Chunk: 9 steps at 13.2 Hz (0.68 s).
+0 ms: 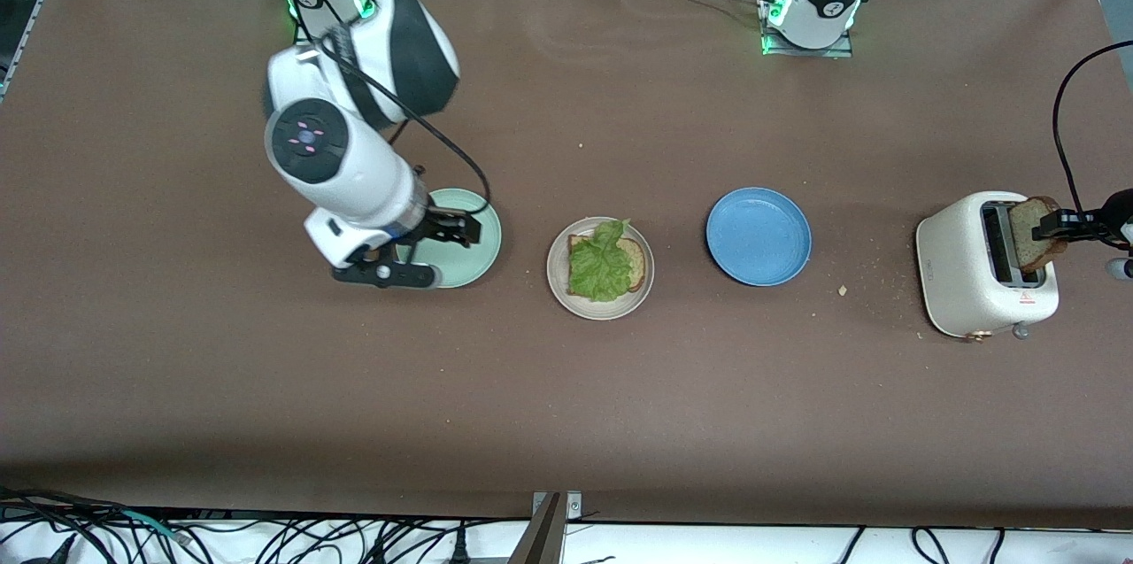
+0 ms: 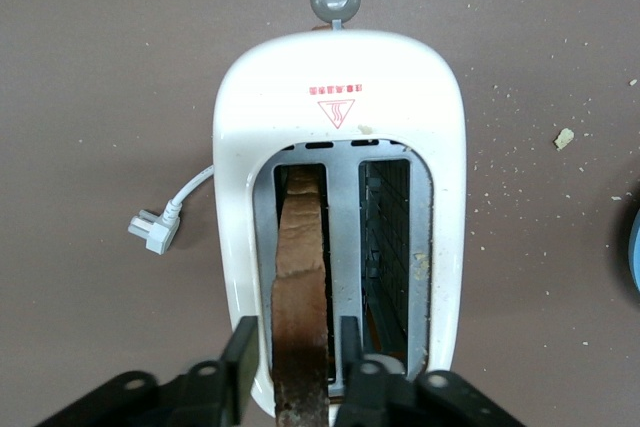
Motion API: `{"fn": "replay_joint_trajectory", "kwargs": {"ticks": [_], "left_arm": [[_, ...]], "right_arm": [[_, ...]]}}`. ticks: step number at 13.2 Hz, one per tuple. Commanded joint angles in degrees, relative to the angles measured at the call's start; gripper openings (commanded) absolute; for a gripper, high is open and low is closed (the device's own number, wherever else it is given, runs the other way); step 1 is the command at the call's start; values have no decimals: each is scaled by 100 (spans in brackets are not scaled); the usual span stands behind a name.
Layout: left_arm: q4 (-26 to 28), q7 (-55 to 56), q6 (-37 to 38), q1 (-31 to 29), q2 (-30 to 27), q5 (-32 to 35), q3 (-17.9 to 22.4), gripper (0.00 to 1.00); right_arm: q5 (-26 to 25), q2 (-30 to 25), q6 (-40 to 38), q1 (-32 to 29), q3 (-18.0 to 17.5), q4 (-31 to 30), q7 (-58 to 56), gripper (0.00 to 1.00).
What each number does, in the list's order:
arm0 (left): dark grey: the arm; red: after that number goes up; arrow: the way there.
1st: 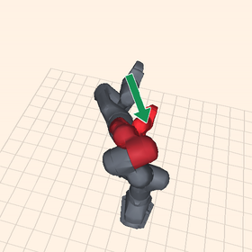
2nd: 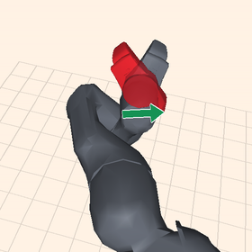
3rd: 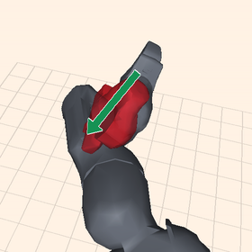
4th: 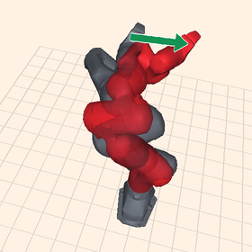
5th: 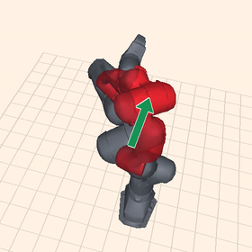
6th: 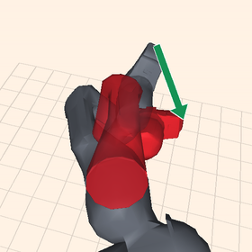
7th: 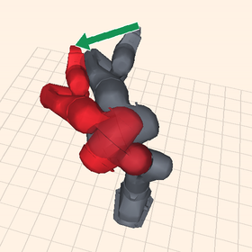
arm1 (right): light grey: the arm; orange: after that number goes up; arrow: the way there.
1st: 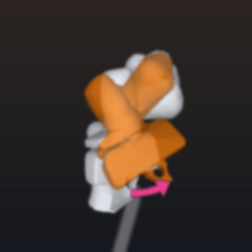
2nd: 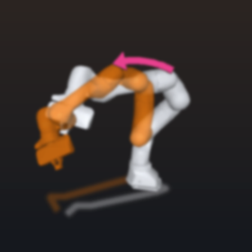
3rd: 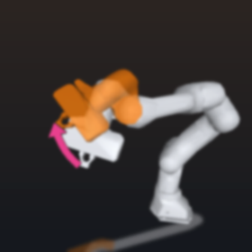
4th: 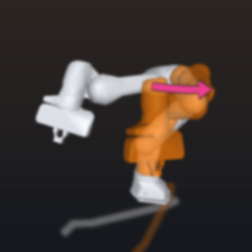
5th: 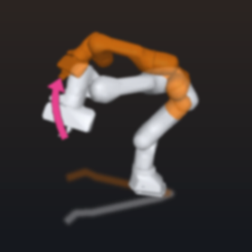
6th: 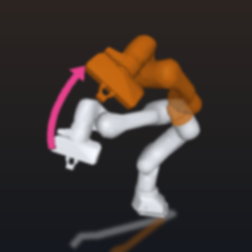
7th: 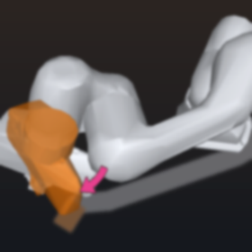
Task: Make sandwich in beige plate with both arms
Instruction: 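Retract the right gripper while the left gripper carries toast to plate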
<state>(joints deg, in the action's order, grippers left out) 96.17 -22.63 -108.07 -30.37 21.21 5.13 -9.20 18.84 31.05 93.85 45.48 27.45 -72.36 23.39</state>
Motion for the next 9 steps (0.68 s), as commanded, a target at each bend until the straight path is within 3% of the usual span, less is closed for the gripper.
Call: {"fn": "replay_joint_trajectory", "kwargs": {"ticks": [1, 5, 9], "left_arm": [[-28, -75, 84, -48, -21, 303, -91, 0], [-422, -49, 399, 100, -56, 419, -205, 0], [-1352, 21, 1258, 583, -56, 366, -302, 0]], "right_arm": [[-152, -283, -647, 75, 304, -139, -281, 100], [-214, -580, -718, 49, 919, -24, -897, 100], [-214, -811, -639, -276, 876, -59, -801, 100]]}}
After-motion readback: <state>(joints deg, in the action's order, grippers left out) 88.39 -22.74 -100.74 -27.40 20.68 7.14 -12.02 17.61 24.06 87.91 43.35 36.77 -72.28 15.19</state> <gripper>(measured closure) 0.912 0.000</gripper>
